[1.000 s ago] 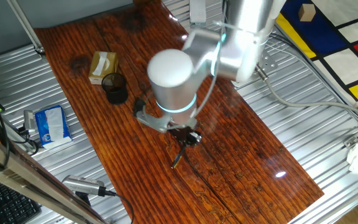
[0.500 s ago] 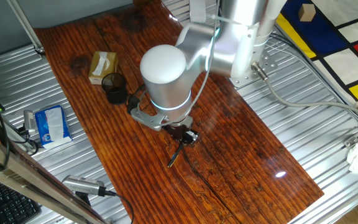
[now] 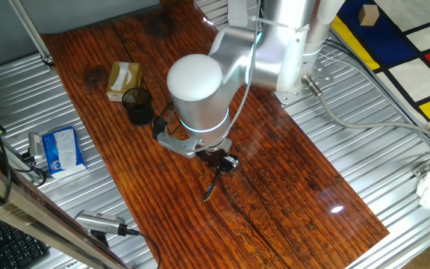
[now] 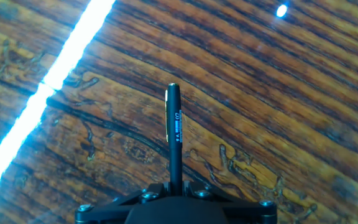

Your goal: Put the pen into the pen holder

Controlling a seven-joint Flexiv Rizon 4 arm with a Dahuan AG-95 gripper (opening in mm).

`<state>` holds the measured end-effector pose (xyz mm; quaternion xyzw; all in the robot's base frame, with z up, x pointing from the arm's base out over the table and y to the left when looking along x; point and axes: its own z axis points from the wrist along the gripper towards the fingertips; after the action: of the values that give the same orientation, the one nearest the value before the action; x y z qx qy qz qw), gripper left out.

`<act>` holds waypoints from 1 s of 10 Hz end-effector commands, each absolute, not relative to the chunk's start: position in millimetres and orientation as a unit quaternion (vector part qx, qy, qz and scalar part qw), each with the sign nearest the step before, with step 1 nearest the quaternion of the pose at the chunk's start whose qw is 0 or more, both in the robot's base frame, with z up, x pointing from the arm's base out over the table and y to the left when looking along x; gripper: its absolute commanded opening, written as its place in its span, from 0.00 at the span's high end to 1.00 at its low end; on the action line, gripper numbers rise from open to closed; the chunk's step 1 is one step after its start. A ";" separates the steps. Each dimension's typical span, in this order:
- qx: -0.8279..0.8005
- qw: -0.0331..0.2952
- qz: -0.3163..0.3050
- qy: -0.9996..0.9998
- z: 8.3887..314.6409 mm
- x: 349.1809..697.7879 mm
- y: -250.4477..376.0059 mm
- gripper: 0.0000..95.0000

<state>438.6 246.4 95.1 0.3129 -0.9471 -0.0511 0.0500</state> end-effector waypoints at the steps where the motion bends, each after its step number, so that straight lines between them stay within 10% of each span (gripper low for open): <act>1: 0.320 0.061 -0.046 -0.944 95.3 437.5 245.8 1.00; 10: 0.310 0.071 -0.035 -0.947 95.3 437.5 245.8 1.00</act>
<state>437.8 246.2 95.3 0.3099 -0.9475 -0.0345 0.0708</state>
